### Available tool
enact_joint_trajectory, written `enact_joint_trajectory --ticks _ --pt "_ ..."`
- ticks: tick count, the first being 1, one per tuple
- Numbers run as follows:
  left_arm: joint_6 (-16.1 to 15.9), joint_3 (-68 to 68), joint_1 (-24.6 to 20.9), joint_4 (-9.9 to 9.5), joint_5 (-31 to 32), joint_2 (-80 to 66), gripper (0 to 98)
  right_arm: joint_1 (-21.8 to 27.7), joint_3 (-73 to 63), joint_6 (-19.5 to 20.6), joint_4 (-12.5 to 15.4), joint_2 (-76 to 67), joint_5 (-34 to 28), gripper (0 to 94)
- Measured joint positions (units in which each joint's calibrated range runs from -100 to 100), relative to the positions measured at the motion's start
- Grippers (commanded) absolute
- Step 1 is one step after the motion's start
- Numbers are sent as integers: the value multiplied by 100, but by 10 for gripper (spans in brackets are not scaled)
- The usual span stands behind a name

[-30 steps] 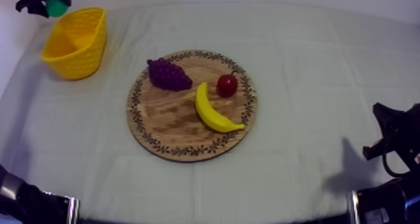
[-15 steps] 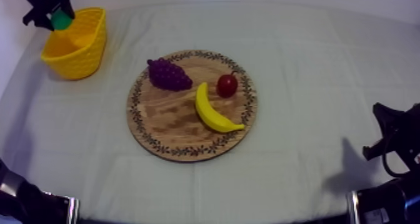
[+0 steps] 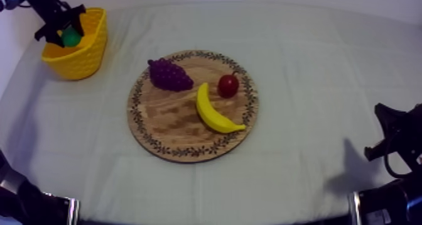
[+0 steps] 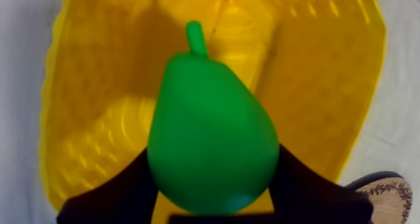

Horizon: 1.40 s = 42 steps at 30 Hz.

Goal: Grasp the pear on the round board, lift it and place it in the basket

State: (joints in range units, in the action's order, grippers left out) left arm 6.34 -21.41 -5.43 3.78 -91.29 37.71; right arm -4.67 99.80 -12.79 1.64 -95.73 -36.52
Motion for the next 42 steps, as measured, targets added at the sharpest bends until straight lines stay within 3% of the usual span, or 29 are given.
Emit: enact_joint_trajectory --ticks 4,12,17,42 --pt "-5 -15 -12 -6 35 110 463 0 0 0 0 0 0 2" --pt "-67 -8 36 6 25 127 809 0 0 0 0 0 0 2" --pt "-64 -64 64 -10 -31 76 923 0 0 -3 0 0 0 2" --pt "-70 250 83 -22 -370 -965 937 0 0 -3 0 0 0 2"
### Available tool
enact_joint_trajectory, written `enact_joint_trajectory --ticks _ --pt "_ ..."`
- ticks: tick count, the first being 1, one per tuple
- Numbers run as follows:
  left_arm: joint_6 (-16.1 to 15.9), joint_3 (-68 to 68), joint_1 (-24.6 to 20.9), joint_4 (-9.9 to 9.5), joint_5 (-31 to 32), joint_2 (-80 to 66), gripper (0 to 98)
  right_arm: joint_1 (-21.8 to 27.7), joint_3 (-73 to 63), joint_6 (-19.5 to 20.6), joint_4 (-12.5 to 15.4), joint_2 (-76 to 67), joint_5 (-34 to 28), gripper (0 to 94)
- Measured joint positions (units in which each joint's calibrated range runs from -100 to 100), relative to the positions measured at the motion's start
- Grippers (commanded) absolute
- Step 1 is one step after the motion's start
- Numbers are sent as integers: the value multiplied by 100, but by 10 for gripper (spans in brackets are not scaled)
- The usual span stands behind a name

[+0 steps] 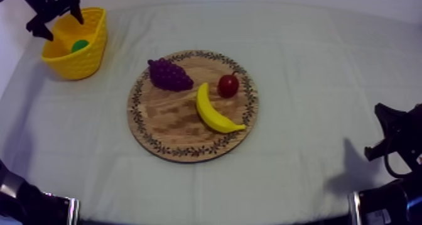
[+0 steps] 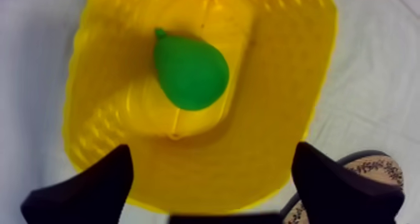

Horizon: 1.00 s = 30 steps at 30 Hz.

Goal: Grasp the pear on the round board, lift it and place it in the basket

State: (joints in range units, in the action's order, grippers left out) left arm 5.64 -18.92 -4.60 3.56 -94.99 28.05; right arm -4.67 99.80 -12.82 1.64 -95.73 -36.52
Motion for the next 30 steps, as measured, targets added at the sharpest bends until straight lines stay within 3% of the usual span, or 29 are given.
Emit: enact_joint_trajectory --ticks 12,18,30 --pt "-36 533 -10 13 -182 -1314 910 0 0 0 0 0 0 2" --pt "-73 1003 -29 60 -170 -1988 827 0 0 0 0 0 0 2" --pt "-293 2615 -122 105 615 -3495 669 0 0 0 0 0 0 2"
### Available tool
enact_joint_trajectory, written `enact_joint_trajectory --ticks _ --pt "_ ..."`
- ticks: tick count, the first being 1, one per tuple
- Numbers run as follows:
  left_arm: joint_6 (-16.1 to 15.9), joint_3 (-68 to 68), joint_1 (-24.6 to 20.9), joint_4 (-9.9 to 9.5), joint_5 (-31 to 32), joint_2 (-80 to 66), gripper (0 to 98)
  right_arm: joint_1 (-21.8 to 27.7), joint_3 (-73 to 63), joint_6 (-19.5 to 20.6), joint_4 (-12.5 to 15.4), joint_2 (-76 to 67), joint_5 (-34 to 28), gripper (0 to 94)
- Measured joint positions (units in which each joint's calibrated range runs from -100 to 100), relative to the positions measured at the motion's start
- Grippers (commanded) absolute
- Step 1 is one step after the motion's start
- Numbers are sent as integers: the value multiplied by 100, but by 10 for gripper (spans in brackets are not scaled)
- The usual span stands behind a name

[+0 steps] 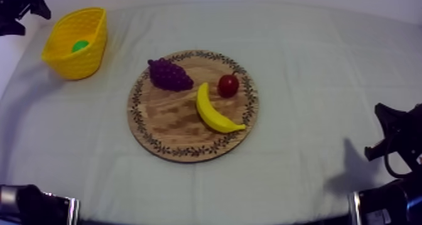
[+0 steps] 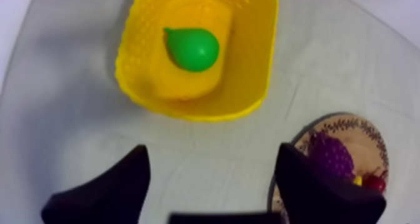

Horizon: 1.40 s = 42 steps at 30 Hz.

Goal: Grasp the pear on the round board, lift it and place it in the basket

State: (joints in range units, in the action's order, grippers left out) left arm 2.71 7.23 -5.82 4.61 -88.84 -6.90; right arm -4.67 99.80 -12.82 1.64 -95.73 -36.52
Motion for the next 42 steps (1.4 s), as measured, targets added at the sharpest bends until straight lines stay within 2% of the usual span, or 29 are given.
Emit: enact_joint_trajectory --ticks 5,16,23,35,42 --pt "-142 822 -45 0 540 -777 603 0 0 0 0 0 0 2" --pt "-504 2751 -210 138 1817 -2541 473 0 0 0 0 0 0 2" --pt "-495 3882 -236 199 2463 -3479 375 0 0 0 0 0 0 2" --pt "-517 5960 -176 598 3887 -5252 203 0 0 0 0 0 0 2" --pt "-473 7355 -146 606 4787 -6187 32 0 0 0 0 0 0 2"
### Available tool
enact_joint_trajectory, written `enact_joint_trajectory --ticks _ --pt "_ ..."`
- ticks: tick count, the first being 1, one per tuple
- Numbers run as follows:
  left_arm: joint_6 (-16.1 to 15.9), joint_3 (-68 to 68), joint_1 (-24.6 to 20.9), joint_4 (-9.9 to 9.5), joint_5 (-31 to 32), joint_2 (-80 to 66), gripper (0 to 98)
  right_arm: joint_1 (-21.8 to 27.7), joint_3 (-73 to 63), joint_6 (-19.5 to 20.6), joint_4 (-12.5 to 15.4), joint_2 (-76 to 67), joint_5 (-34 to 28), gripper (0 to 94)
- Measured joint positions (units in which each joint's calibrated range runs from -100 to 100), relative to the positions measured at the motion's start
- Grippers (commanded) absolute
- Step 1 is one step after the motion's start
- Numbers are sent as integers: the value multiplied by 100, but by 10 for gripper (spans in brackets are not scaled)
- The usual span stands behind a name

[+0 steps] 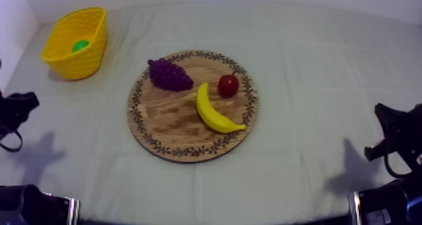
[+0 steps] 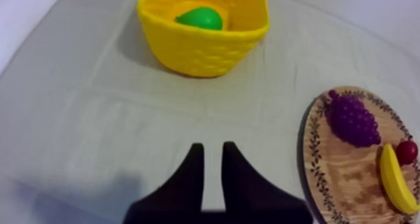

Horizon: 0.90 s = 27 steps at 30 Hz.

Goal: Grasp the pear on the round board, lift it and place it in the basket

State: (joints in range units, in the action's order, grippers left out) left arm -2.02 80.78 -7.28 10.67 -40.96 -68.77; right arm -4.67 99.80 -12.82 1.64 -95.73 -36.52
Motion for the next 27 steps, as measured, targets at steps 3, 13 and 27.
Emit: enact_joint_trajectory --ticks 3,13,27 --pt "-153 528 4 -22 415 -291 11 0 0 0 0 0 0 2" --pt "-346 1699 67 -503 842 -1409 0 0 0 0 0 0 0 2" --pt "1022 1553 460 -1179 -122 -3033 0 0 0 0 0 0 0 2"
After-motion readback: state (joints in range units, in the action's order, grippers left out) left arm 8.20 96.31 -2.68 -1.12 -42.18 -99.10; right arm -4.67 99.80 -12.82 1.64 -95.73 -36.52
